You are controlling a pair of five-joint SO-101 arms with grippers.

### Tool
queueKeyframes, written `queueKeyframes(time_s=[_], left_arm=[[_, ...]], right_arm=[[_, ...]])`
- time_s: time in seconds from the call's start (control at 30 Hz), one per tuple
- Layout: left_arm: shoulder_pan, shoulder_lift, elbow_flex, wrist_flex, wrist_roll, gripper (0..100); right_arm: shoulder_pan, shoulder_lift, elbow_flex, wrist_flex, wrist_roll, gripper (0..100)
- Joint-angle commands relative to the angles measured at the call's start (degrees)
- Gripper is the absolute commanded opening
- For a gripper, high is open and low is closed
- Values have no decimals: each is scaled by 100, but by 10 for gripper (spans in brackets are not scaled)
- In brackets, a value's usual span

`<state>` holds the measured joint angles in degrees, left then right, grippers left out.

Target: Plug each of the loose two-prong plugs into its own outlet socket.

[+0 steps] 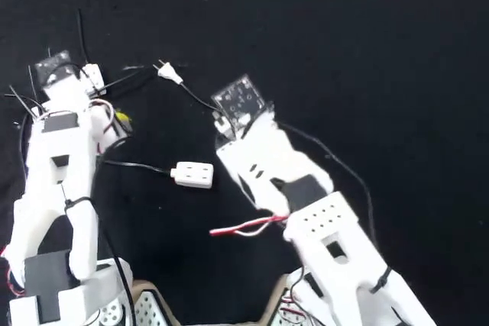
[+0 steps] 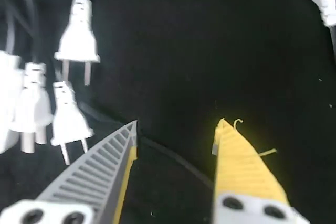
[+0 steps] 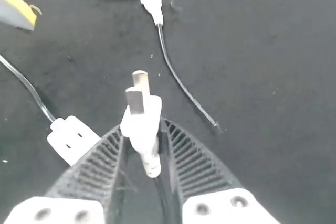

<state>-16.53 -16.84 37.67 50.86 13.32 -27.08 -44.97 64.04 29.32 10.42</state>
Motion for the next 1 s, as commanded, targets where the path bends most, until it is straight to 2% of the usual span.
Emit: queueKeyframes(time_s=[0.0, 0.13, 0.33, 0.67, 0.77, 0.87, 0.97], left_arm=[[453, -308, 22, 18, -229, 238], [708, -1029, 321, -9, -255, 238], [760, -2734, 1534, -571, -273, 238], [760, -4730, 2510, -563, -246, 238], [936, -5459, 2607, -229, -273, 238], [1402, -6242, 2624, 202, -281, 238], [1736, -6866, 2826, 281, -343, 238]], right_arm=[[-158, -233, 479, -774, -53, 11], [-404, -532, 769, -923, -88, 11], [-1125, -664, 954, -1037, -88, 11], [-1222, -664, 1921, -2919, -53, 11], [-1222, -664, 1982, -3095, -79, 11], [-1222, -655, 1974, -3112, -88, 11], [-1222, -655, 1947, -3112, -88, 11]])
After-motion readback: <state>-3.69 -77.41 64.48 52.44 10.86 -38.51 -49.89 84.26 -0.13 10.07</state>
